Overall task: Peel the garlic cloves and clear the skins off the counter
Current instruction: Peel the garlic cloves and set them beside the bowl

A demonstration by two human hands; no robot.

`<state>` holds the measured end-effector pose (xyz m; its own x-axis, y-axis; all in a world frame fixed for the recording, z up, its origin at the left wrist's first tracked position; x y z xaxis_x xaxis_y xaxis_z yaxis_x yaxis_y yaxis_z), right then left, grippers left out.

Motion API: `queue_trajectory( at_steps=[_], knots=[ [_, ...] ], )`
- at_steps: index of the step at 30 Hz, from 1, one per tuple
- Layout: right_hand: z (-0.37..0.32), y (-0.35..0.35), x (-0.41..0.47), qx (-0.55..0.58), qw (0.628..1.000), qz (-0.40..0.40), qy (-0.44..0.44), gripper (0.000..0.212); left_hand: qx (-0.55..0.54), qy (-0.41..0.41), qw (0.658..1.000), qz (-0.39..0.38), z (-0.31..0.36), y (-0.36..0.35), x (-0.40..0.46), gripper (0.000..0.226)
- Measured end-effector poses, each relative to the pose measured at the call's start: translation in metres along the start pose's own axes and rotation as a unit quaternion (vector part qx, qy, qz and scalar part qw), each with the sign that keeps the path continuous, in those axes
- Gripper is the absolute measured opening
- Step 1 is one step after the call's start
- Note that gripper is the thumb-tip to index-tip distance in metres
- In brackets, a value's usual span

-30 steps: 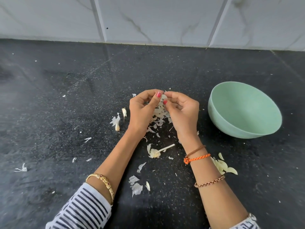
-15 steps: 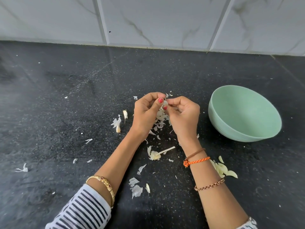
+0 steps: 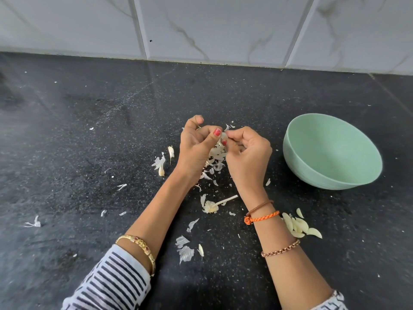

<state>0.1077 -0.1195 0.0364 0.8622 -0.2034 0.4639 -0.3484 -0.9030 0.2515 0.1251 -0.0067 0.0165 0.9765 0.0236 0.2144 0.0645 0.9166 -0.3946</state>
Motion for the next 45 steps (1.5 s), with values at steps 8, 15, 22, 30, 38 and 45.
queue_trajectory(
  at_steps=[8,15,22,30,38,45],
  knots=[
    [0.003,0.005,0.004,0.097,0.992,-0.001,-0.080,0.020,0.157,-0.089,0.982,0.064,0.012,0.016,-0.001,0.028],
    [0.008,-0.002,0.000,0.158,0.976,-0.017,-0.147,0.017,0.221,-0.096,0.969,0.058,0.009,0.009,-0.002,0.030],
    [0.010,-0.004,-0.003,0.162,0.968,-0.032,-0.189,0.015,0.192,-0.092,0.974,0.079,0.008,0.012,-0.002,0.035],
    [0.010,-0.006,-0.004,0.218,0.945,-0.059,-0.238,0.018,0.209,-0.109,0.970,0.057,0.008,0.012,0.002,0.034],
    [0.012,-0.007,-0.004,0.271,0.912,-0.074,-0.299,0.017,0.232,-0.117,0.965,0.030,0.006,0.009,0.001,0.021],
    [0.011,-0.006,-0.006,0.293,0.897,-0.035,-0.330,0.016,0.266,-0.133,0.953,0.047,0.008,0.005,-0.002,0.032]
  ],
)
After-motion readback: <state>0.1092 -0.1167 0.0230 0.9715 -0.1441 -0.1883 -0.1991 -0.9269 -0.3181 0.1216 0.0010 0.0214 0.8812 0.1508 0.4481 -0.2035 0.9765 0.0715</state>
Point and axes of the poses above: each hand's wrist, its own x-axis towards the middle knuckle, its own y-axis out of the back of the hand, z = x × y, the point moved 6 cm from there along x, towards the middle knuckle
